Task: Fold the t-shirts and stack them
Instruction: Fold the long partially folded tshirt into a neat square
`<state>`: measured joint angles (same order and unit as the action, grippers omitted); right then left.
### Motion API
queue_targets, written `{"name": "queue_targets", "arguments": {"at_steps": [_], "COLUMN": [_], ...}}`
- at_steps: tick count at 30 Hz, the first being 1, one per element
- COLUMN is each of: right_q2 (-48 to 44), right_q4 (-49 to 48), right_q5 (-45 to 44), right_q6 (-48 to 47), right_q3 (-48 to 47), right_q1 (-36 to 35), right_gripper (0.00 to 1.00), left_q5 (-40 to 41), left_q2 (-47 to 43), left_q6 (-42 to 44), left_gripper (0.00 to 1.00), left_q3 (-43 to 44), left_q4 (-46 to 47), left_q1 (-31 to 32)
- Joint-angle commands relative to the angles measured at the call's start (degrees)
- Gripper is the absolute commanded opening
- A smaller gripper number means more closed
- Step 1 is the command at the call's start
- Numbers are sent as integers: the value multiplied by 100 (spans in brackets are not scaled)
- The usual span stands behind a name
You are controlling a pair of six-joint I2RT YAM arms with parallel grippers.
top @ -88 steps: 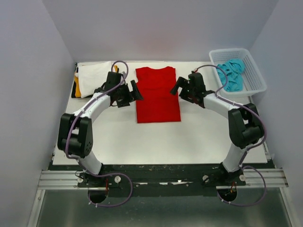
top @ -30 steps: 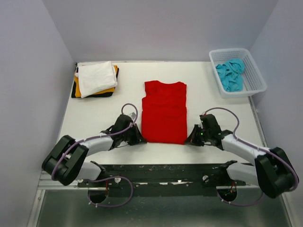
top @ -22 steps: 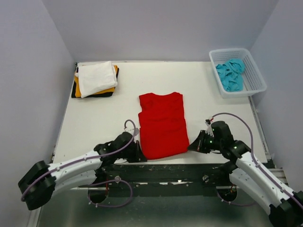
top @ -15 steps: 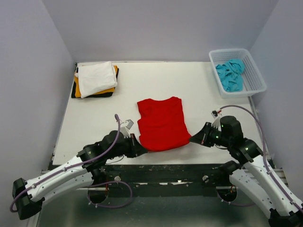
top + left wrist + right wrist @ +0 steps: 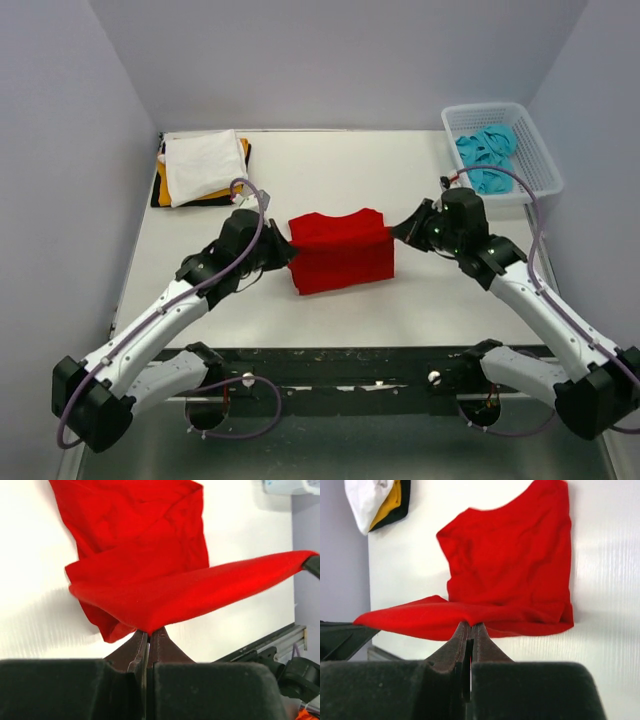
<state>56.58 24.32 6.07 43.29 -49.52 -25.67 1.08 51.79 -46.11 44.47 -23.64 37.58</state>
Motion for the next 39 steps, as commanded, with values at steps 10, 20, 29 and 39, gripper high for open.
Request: {"name": "queue_targets", "arguments": {"at_steps": [10, 20, 29, 39], "right_q2": [2024, 3624, 5283, 4010], "right_q4": [-1114, -2236, -2565, -2364], "right_q5": [-732, 27, 628, 1180], "right_q6": [-318, -415, -834, -842], "right_q3": [-1102, -1408, -2412, -1465], "right_q1": [389, 856, 994, 989], "right_gripper": [1, 1, 43, 98], "left_q5": [-1780, -1970, -1759, -2189], "left_q2": [2344, 4377, 5462, 4444], "left_q6": [577, 612, 642, 699], "left_gripper": [0, 0, 49, 99], "left_q3": [1088, 2371, 3325, 2952], "left_q4": [547, 260, -279, -54], "left_q1": [-1542, -2119, -2395, -1920]}}
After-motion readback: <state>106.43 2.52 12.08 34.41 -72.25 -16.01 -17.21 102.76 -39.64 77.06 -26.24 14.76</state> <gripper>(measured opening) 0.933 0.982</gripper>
